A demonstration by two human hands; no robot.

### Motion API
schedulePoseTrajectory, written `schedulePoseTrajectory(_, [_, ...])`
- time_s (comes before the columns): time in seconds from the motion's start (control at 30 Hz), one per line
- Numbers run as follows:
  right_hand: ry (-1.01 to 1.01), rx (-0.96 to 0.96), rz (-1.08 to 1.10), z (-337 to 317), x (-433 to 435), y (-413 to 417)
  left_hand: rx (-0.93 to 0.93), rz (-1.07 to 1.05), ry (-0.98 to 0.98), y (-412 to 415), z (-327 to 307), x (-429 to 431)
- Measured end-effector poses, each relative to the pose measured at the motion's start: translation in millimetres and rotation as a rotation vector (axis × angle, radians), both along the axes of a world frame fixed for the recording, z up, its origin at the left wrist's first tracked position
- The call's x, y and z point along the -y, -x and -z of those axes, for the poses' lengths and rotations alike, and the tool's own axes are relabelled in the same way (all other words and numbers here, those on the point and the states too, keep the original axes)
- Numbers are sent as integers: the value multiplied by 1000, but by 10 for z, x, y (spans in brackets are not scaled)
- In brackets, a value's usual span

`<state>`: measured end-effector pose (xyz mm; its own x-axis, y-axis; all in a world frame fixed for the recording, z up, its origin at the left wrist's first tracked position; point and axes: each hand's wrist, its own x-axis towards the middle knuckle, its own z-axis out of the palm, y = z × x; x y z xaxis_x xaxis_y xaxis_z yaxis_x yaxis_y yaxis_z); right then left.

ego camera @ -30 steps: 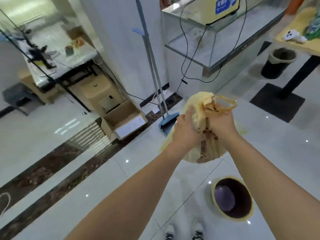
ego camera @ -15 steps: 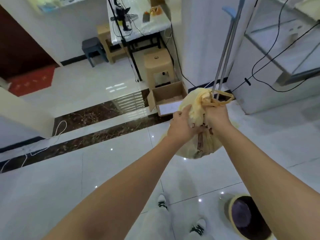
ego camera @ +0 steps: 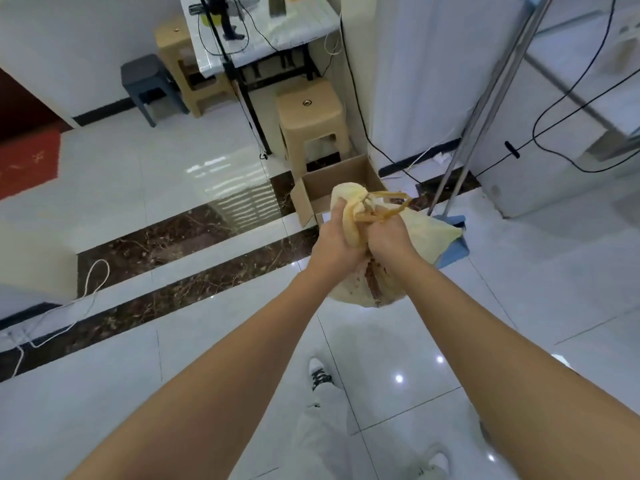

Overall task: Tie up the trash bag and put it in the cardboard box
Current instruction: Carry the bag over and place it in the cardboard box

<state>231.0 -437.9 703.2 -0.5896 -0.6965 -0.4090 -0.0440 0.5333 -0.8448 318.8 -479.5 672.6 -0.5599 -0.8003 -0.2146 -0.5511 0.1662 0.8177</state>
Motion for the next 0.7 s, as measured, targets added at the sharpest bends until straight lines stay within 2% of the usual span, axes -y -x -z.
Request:
schedulePoseTrajectory(0.13, [-64,-139,-162,133,470,-189,192,37,48,-185,44,617])
schedulePoseTrajectory(0.23, [-167,-394,-332,98,807,-183,398,121,158,-165,36,977])
schedulePoseTrajectory(0.33, [-235,-532,-381,81,1183,-86,439,88,168,-38,40,1303])
schedulePoseTrajectory(0.43, [-249,-506,-337,44,1488,87,418,49,196,156,108,1604])
schedulePoseTrajectory(0.57, [-214,-237,-198,163,1894,348,494,76,230,529,203,2067])
schedulePoseTrajectory(0.7, [-178,-135,-99,494,2441,718,501,95,266,884,388,2557])
